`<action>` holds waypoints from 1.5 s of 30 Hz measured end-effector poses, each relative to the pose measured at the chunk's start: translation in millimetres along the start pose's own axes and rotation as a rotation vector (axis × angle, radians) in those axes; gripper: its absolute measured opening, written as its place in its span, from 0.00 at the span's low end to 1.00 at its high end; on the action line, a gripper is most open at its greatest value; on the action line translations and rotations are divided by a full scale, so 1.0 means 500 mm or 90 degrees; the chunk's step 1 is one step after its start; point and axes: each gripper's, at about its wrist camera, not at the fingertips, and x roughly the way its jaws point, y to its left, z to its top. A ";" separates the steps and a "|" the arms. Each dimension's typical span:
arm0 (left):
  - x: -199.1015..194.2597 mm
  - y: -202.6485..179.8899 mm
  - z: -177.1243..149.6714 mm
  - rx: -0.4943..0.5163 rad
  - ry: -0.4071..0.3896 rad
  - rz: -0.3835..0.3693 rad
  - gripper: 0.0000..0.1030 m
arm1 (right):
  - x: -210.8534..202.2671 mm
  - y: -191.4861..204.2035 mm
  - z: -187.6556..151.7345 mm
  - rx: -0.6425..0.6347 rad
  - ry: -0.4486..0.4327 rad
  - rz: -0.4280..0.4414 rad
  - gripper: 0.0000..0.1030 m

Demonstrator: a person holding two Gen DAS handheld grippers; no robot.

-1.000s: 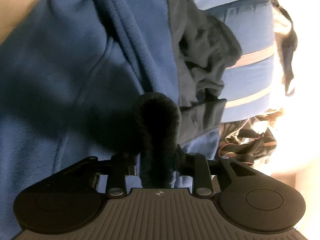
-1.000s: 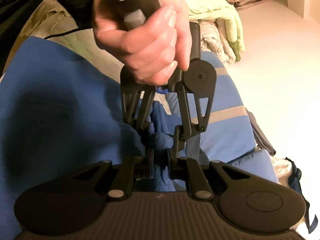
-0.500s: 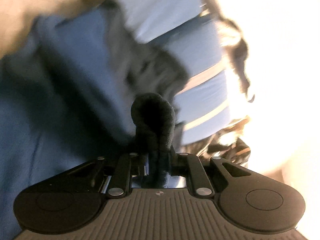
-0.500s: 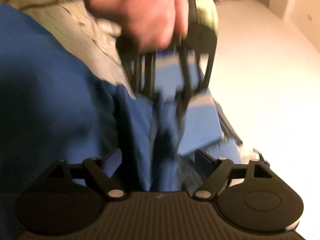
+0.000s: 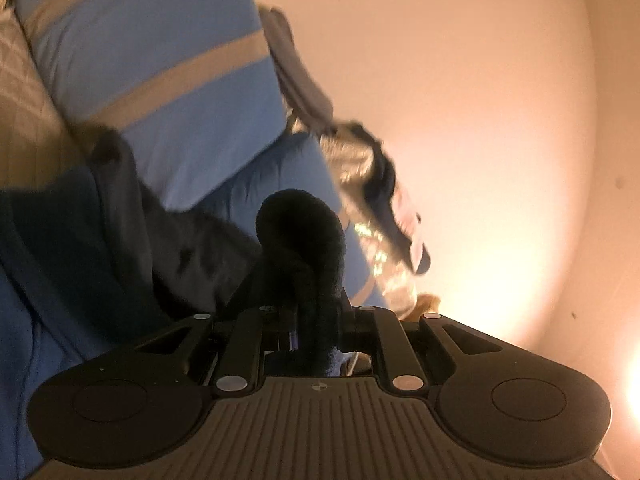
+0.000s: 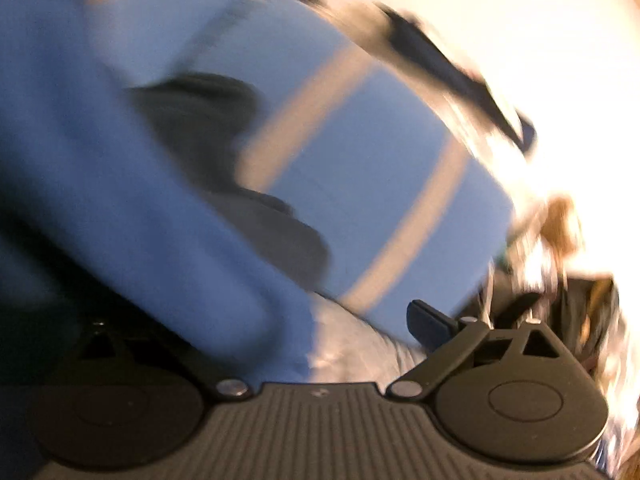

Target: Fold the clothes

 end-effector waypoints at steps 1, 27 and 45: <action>-0.002 0.001 0.004 0.000 -0.005 0.003 0.15 | 0.016 -0.032 0.006 0.040 0.009 0.012 0.99; -0.004 0.055 0.036 0.052 -0.048 0.203 0.14 | 0.176 -0.148 -0.022 0.165 0.167 0.135 1.00; 0.022 0.088 0.015 0.080 0.037 0.282 0.14 | 0.191 -0.185 -0.085 0.156 0.155 0.213 1.00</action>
